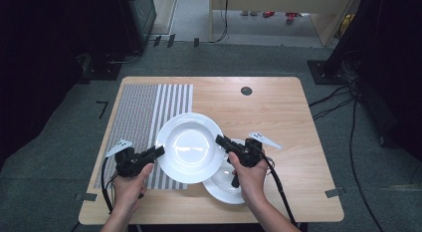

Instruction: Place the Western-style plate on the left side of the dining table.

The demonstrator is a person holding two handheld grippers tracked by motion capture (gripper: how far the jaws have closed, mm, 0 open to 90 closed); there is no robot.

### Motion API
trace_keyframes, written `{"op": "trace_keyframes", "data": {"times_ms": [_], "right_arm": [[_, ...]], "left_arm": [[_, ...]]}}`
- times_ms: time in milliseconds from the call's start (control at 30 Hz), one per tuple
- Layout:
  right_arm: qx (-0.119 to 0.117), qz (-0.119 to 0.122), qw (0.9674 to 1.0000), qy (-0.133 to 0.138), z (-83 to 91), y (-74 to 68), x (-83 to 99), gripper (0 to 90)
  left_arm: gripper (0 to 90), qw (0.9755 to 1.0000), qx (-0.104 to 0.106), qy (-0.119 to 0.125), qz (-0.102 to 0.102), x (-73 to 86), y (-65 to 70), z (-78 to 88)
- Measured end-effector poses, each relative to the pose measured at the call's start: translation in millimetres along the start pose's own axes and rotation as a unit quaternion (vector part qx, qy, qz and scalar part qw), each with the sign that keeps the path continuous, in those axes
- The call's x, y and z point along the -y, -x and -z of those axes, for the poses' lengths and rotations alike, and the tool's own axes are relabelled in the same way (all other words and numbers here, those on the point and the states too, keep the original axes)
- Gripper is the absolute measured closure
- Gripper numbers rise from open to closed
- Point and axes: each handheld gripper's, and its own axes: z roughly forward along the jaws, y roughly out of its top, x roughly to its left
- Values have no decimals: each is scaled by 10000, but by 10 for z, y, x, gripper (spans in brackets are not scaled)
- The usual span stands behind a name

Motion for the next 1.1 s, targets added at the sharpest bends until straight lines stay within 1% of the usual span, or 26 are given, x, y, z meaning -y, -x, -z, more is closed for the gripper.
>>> {"op": "trace_keyframes", "data": {"times_ms": [133, 300, 433, 567, 667, 900, 1100], "right_arm": [[-47, 121, 9999, -57, -125, -81, 6, 804], [-120, 111, 9997, -155, -271, -155, -8, 807], [-159, 138, 9996, -179, -376, -211, -27, 809], [-204, 133, 9994, -262, -482, -250, -39, 809], [-200, 172, 9992, -307, -564, -264, -38, 805], [-203, 49, 9989, -426, -778, -252, -39, 799], [-249, -71, 9982, -540, -973, -278, -65, 802]], "left_arm": [[714, 9999, -82, 77, 98, -28, -97, 68], [720, 9995, -113, 159, 242, -63, -215, 137], [720, 9990, -148, 210, 361, -91, -295, 177], [725, 9986, -177, 254, 423, -121, -372, 224], [726, 9982, -262, 281, 453, -151, -415, 238], [731, 9974, -418, 293, 513, -241, -533, 255], [731, 9961, -499, 355, 642, -307, -678, 274]]}}
